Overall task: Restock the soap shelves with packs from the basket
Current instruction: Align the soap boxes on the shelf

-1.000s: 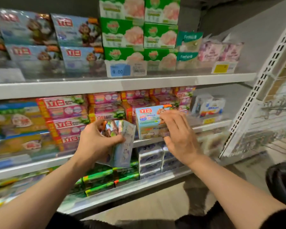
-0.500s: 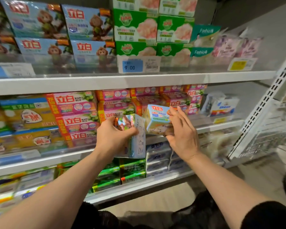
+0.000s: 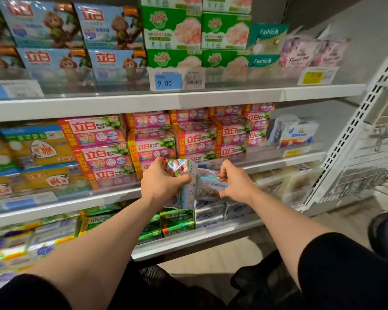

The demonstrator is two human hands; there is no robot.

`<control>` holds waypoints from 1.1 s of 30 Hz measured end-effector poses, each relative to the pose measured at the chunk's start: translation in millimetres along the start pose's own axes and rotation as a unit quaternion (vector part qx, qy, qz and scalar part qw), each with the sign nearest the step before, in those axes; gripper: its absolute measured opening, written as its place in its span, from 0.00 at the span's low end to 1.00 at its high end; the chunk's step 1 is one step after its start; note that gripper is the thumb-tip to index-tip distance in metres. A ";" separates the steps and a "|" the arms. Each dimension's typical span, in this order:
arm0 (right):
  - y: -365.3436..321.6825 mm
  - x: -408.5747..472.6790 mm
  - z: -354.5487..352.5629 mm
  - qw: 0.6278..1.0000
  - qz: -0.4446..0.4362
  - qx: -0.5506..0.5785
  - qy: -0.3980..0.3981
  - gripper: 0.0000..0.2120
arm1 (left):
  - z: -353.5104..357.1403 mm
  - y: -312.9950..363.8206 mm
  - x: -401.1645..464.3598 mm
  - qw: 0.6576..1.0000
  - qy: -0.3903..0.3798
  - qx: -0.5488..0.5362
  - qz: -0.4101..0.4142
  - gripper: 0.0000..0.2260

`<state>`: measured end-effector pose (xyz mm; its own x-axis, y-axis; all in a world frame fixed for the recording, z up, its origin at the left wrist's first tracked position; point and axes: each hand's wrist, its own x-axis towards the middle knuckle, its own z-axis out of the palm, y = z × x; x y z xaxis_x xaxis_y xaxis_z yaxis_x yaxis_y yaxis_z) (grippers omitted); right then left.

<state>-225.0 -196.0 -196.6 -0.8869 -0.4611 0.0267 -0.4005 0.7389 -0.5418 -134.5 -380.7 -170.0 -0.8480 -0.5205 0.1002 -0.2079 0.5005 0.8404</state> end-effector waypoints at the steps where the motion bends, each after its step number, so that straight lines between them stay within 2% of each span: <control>1: -0.1 1.6 1.5 1.000 -0.001 -0.012 -0.006 0.25 | 0.4 -0.6 -0.6 1.000 0.001 0.004 0.003 0.22; 7: 0.6 7.0 6.7 0.995 -0.034 -0.086 -0.027 0.37 | 0.8 1.2 -6.2 1.000 0.013 -0.002 0.013 0.23; 11: -3.6 2.1 4.9 0.982 -0.058 -0.181 -0.019 0.39 | -2.8 0.2 -9.9 1.000 0.026 0.006 0.008 0.23; 14: -11.8 -10.3 -5.1 0.975 -0.081 -0.205 0.016 0.38 | -10.3 -0.1 -11.4 0.999 0.044 -0.003 -0.005 0.20; 16: -19.3 -22.0 -18.5 0.982 -0.089 -0.153 0.057 0.36 | -20.0 2.3 -14.4 0.998 0.057 -0.042 0.003 0.18; 18: -31.8 -34.4 -38.4 0.990 -0.086 -0.051 0.102 0.34 | -35.3 11.5 -20.4 0.995 0.059 -0.082 0.027 0.16; 22: -74.4 -51.7 -90.3 0.980 -0.112 0.076 0.147 0.31 | -82.4 42.5 -30.7 0.983 0.067 -0.139 0.099 0.19; 27: -155.1 -54.5 -140.0 0.967 -0.181 0.060 0.168 0.29 | -153.3 70.1 -33.2 0.971 0.133 -0.156 0.121 0.19; 30: -207.8 -38.3 -141.5 0.943 -0.229 0.008 0.241 0.30 | -195.1 69.7 -29.8 0.965 0.178 -0.159 0.114 0.18; 33: -250.4 -14.3 -132.7 0.919 -0.227 -0.054 0.319 0.35 | -229.6 59.3 -27.1 0.959 0.219 -0.147 0.106 0.17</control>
<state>-142.5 -309.3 50.2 -0.5634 -0.3774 0.7349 -0.7520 0.6026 -0.2671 -11.9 -495.8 -0.6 -0.5560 -0.7018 0.4453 0.1469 0.4443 0.8837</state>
